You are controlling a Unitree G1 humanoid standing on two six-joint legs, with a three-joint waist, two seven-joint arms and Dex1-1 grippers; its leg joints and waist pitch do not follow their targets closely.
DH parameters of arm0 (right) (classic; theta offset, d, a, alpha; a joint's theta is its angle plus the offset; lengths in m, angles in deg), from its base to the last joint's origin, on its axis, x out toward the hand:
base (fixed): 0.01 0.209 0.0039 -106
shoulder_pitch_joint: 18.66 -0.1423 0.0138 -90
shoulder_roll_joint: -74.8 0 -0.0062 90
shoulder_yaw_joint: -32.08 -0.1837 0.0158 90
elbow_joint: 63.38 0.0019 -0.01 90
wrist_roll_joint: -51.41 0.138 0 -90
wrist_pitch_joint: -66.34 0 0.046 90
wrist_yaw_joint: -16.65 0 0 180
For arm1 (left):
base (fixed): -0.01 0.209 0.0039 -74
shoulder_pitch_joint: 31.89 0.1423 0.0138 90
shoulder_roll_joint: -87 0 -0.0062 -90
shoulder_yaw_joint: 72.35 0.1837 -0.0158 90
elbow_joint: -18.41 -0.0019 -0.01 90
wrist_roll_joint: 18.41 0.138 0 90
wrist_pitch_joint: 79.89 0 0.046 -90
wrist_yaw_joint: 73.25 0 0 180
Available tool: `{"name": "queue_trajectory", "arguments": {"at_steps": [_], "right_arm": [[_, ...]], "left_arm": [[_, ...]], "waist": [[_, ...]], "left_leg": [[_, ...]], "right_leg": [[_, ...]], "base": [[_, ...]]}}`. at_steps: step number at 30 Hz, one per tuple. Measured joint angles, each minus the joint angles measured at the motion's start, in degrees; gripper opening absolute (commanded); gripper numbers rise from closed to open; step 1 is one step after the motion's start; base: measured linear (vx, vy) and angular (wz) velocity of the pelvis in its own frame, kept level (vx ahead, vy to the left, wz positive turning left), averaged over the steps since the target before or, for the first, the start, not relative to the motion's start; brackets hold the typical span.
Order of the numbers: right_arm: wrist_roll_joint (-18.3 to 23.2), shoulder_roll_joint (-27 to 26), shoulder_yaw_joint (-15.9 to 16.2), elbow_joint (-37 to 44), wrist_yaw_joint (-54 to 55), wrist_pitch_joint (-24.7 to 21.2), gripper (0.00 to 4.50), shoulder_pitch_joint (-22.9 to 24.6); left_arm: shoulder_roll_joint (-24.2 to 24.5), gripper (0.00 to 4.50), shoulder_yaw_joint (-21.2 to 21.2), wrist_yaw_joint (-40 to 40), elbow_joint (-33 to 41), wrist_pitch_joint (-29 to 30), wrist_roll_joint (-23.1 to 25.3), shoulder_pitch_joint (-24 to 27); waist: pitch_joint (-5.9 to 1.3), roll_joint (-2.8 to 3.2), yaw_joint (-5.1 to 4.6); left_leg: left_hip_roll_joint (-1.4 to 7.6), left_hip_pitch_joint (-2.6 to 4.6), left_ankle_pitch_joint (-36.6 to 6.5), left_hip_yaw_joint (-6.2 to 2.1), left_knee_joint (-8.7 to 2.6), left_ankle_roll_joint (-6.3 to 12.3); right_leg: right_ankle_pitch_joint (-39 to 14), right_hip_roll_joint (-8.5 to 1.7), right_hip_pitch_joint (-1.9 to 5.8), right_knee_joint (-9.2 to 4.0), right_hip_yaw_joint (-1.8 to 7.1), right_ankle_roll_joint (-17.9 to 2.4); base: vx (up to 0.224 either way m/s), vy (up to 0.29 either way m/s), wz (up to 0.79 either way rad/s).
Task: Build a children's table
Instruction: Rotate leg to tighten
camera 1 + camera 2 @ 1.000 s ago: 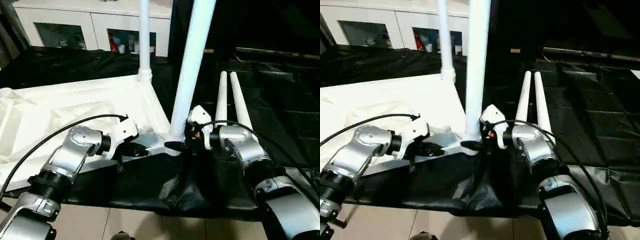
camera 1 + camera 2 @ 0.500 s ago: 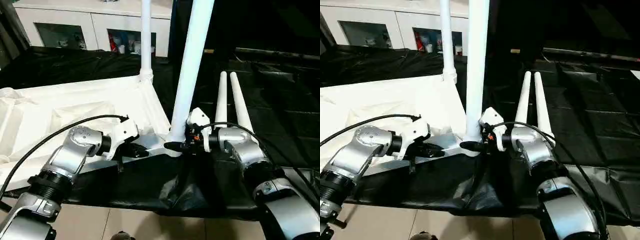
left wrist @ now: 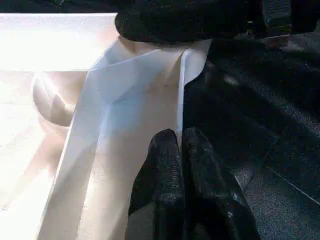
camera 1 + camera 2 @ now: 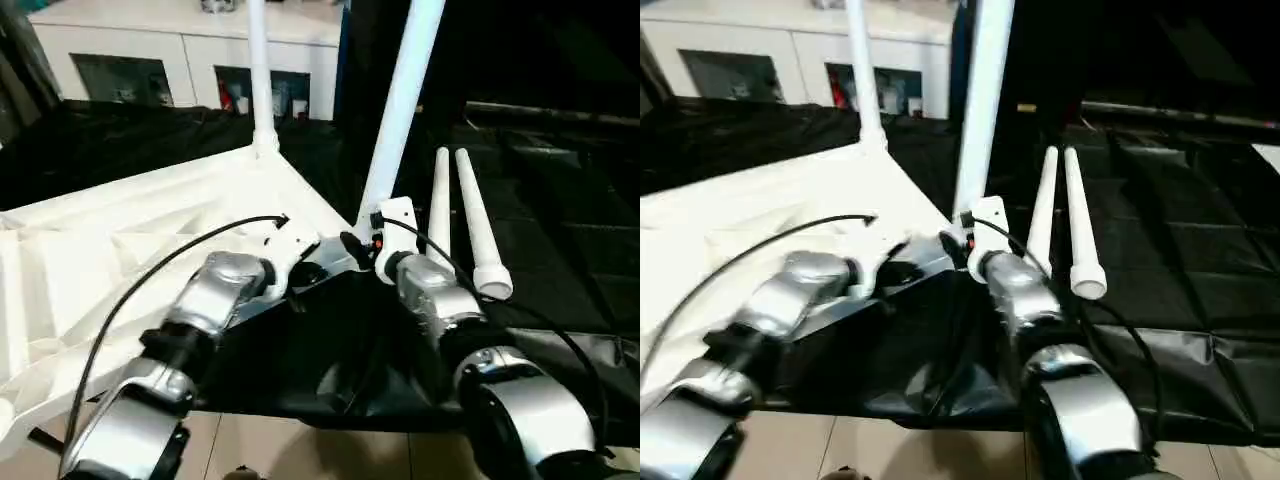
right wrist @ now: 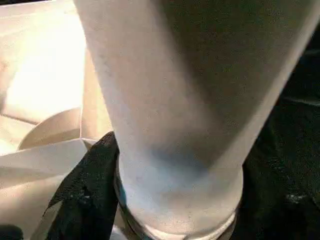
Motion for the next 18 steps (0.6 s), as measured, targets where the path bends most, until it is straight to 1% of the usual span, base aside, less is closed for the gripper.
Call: {"name": "queue_trajectory", "arguments": {"at_steps": [1,2,4,6,7,9,12,13,15,18], "right_arm": [[-0.05,-0.05,-0.24,-0.30,0.00,0.34,2.74,-0.12],[-0.06,-0.09,-0.44,-0.54,-0.15,0.79,3.09,-0.22],[0.03,-0.08,-0.70,-0.91,-0.64,1.57,3.44,-0.27],[1.46,-0.93,-1.78,-0.91,-2.80,2.48,3.46,-0.30],[2.11,-1.20,-1.83,-0.89,-4.31,2.85,3.56,-0.30],[2.51,-1.29,-1.81,-0.85,-7.67,3.17,3.92,-0.30],[2.53,-0.48,-1.63,-0.44,-12.32,3.14,3.93,-0.30],[2.49,0.20,-1.27,-0.29,-14.62,3.02,3.93,-0.30],[2.28,3.22,0.78,0.96,-21.99,2.37,3.93,0.33],[1.62,7.63,3.95,4.32,-32.66,1.64,3.93,1.89]], "left_arm": [[-0.08,0.00,0.00,-0.01,-0.20,-0.15,0.17,-0.09],[-0.06,0.00,0.00,-0.01,-0.27,-0.42,0.21,-0.10],[0.08,0.00,0.08,-0.01,-0.21,-0.68,0.22,-0.07],[1.12,0.00,-0.04,-0.45,-0.19,-0.76,0.31,-0.07],[1.84,0.00,-0.34,-0.87,-0.17,-0.79,0.32,-0.07],[3.15,0.00,-1.01,-1.19,-0.03,-1.07,0.40,0.02],[4.20,0.00,-1.41,-0.03,1.38,-2.02,0.33,0.82],[4.79,0.00,-1.47,0.81,2.07,-2.58,0.24,1.37],[6.88,0.00,-1.54,4.23,4.52,-4.13,-0.32,3.19],[10.04,0.00,-1.08,10.64,7.84,-6.30,-2.03,5.70]], "waist": [[0.00,0.00,-0.01],[0.01,0.01,-0.01],[0.02,0.02,-0.04],[0.03,0.05,-0.37],[0.05,0.08,-0.79],[0.07,0.11,-1.69],[0.07,0.11,-1.93],[0.07,0.11,-1.96],[0.08,0.11,-1.89],[0.09,0.13,-1.30]], "left_leg": [[0.00,-0.01,0.00,0.00,0.00,0.00],[0.00,-0.01,0.00,0.00,0.00,0.00],[0.00,-0.03,0.00,-0.01,-0.03,0.00],[0.00,0.00,0.00,-0.01,-0.10,0.00],[0.00,-0.02,0.00,-0.01,-0.12,0.00],[0.01,-0.15,0.02,-0.05,-0.14,-0.03],[0.00,-0.42,0.03,-0.02,-0.24,-0.05],[0.00,-0.53,0.02,0.00,-0.27,-0.04],[0.00,-0.84,-0.01,0.00,-0.27,0.03],[0.05,-1.21,0.10,-0.04,-0.09,0.43]], "right_leg": [[0.01,0.00,0.00,0.00,0.00,0.01],[0.02,0.00,0.01,0.00,0.00,0.02],[0.03,0.00,-0.02,0.00,0.00,0.02],[0.03,0.01,-0.05,0.02,0.00,0.03],[0.04,0.01,-0.11,0.03,-0.01,0.03],[0.06,0.03,-0.27,0.02,-0.04,0.04],[0.03,0.04,-0.51,-0.11,-0.05,0.02],[0.03,0.04,-0.62,-0.16,-0.05,0.02],[0.03,0.05,-0.89,-0.20,-0.10,0.02],[0.02,0.05,-1.14,-0.11,-0.24,0.00]], "base": [[0.000,0.000,0.00],[0.000,0.000,0.00],[0.000,0.000,0.00],[0.000,0.000,0.00],[0.000,0.000,0.00],[0.000,0.000,0.00],[0.000,0.000,0.00],[0.000,0.000,0.00],[0.000,0.000,0.00],[0.000,0.000,0.00]]}}
